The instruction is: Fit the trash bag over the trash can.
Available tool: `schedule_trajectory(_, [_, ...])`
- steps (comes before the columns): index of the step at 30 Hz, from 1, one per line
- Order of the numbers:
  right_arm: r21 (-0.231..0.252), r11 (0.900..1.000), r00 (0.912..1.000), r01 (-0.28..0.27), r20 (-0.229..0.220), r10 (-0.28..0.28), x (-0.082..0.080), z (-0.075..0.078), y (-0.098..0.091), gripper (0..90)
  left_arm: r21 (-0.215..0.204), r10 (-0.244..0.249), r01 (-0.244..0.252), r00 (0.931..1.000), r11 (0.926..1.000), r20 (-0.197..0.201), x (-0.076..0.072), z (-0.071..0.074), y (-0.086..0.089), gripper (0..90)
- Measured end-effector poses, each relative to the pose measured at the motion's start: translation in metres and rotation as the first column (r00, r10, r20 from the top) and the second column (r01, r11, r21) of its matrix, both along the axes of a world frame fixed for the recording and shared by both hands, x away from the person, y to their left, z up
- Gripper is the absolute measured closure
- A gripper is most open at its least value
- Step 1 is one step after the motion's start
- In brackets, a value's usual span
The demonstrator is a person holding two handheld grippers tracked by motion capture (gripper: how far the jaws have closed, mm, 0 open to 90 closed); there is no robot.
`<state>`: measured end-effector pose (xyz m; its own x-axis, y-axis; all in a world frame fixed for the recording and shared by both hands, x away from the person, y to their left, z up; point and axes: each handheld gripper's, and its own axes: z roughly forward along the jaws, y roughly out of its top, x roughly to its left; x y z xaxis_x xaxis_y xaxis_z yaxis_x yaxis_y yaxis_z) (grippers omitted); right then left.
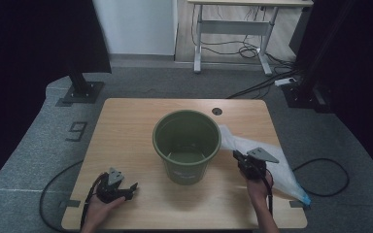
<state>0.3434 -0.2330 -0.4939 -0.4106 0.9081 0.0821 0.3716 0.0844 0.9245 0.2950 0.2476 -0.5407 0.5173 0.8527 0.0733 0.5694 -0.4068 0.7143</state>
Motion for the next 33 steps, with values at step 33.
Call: schedule_trajectory(33, [0.246, 0.9676, 0.9464, -0.058, 0.322, -0.025, -0.050, 0.098, -0.034, 88.8, 0.011, -0.033, 0.034, 0.9991, 0.9994, -0.027, 0.000, -0.003, -0.012, 20.0])
